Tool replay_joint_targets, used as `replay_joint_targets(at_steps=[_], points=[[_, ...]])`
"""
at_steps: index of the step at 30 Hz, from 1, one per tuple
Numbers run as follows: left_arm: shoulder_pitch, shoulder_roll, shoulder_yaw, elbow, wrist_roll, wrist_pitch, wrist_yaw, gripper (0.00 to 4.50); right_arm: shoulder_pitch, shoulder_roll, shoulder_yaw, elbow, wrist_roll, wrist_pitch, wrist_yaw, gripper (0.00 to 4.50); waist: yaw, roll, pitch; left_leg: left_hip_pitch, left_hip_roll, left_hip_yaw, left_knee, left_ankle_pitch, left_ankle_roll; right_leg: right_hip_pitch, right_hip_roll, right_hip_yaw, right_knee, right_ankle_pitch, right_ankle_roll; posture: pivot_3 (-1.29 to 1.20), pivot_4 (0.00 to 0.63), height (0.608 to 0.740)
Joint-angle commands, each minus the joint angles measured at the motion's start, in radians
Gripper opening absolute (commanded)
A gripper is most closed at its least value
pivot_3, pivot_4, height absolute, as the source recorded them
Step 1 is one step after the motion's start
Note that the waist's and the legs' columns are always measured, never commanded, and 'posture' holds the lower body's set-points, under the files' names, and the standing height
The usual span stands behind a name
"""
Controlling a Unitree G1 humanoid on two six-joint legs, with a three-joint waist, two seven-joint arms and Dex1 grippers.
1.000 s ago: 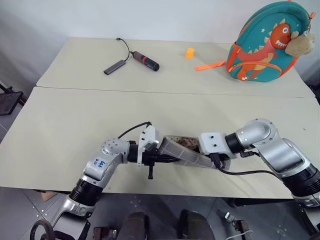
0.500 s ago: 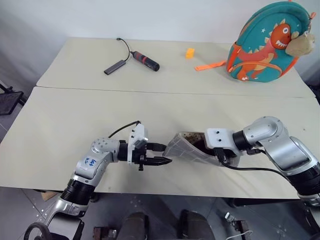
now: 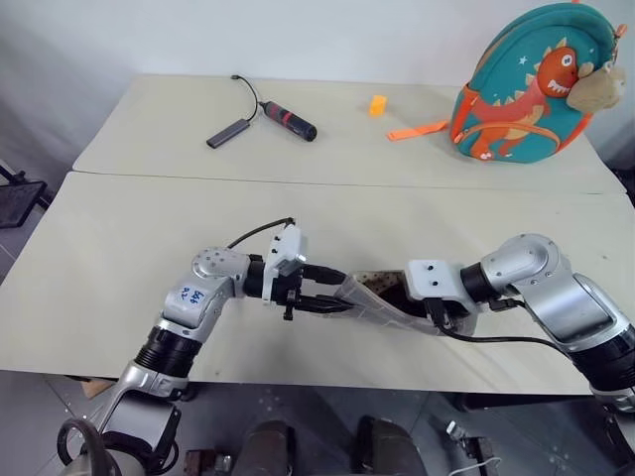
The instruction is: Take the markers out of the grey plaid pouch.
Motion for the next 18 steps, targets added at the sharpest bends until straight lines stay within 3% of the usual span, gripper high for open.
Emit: replay_joint_targets(at_steps=[1, 2, 5, 11, 18], points=[[-0.006, -0.023, -0.019, -0.017, 0.004, 0.003, -0.002, 2.25, 0.004, 0.008, 0.002, -0.012, -0.004, 0.007, -0.005, 1.09, -0.001, 0.000, 0.000, 0.000, 0.000, 0.000, 0.000, 0.000, 0.000, 0.000, 0.000, 0.000, 0.000, 0.000, 0.000, 0.00, 0.150, 0.740], [-0.003, -0.029, -0.019, -0.019, 0.003, 0.005, 0.002, 2.25, 0.004, 0.008, 0.002, -0.012, -0.005, 0.008, -0.005, 1.09, -0.001, 0.000, 0.000, 0.000, 0.000, 0.000, 0.000, 0.000, 0.000, 0.000, 0.000, 0.000, 0.000, 0.000, 0.000, 0.00, 0.150, 0.740], [0.005, -0.039, -0.013, -0.019, -0.004, 0.011, 0.008, 1.69, 0.000, 0.013, 0.003, -0.011, -0.006, 0.011, -0.008, 1.09, -0.001, 0.000, 0.000, 0.000, 0.000, 0.000, 0.000, 0.000, 0.000, 0.000, 0.000, 0.000, 0.000, 0.000, 0.000, 0.00, 0.150, 0.740], [0.031, 0.005, 0.004, -0.021, -0.002, 0.011, -0.011, 0.00, -0.001, 0.021, -0.006, -0.006, -0.004, 0.007, -0.013, 1.09, -0.003, 0.000, 0.000, 0.000, 0.000, 0.000, 0.000, 0.000, 0.000, 0.000, 0.000, 0.000, 0.000, 0.000, 0.000, 0.00, 0.150, 0.740], [0.076, 0.022, 0.018, -0.034, -0.005, 0.013, 0.009, 0.00, 0.003, 0.086, -0.101, 0.015, 0.102, -0.067, -0.021, 1.09, -0.007, 0.000, 0.000, 0.001, 0.001, 0.000, 0.000, 0.000, 0.000, 0.000, 0.000, 0.000, 0.000, 0.000, 0.000, 0.00, 0.150, 0.740]])
